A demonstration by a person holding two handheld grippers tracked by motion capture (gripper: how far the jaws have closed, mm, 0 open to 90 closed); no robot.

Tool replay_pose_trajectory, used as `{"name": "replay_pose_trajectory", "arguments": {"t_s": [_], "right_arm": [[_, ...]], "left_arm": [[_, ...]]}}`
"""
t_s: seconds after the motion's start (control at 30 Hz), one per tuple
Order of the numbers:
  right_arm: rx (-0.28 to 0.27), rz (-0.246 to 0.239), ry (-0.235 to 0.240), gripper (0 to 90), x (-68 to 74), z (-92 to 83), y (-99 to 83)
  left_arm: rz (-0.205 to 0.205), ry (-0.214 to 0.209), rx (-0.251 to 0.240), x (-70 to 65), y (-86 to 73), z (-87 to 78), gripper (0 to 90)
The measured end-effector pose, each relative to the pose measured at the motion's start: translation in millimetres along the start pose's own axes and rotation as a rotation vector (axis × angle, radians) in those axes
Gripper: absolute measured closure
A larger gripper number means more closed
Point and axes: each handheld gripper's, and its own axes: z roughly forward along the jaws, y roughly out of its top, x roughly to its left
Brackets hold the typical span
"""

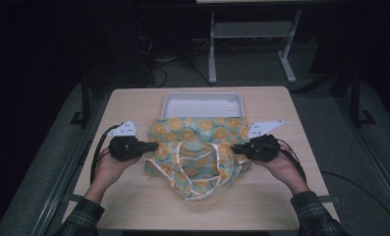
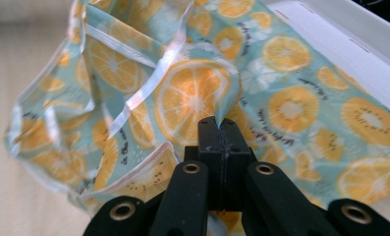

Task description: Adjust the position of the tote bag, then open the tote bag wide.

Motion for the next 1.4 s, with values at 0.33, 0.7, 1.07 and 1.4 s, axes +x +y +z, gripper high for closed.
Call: {"name": "replay_pose_trajectory", "arguments": {"t_s": [0.33, 0.7, 1.07, 1.4], "right_arm": [[0.079, 0.057, -0.046, 89.3, -23.7, 35.0, -3.9], [0.170, 0.083, -0.033, 89.2, -29.1, 52.9, -15.0], [0.191, 0.085, 0.008, 89.2, -24.4, 49.6, -23.4], [0.204, 0.076, 0.045, 89.2, -12.0, 41.4, -31.9]], "left_arm": [[-0.090, 0.022, 0.055, 26.7, -9.1, 34.0, 89.9], [-0.074, 0.009, 0.188, 24.5, -20.6, 61.4, 89.9], [-0.033, -0.029, 0.235, 12.3, -23.5, 59.1, 89.9], [-0.002, -0.060, 0.273, -2.9, -33.9, 45.5, 89.9]]}}
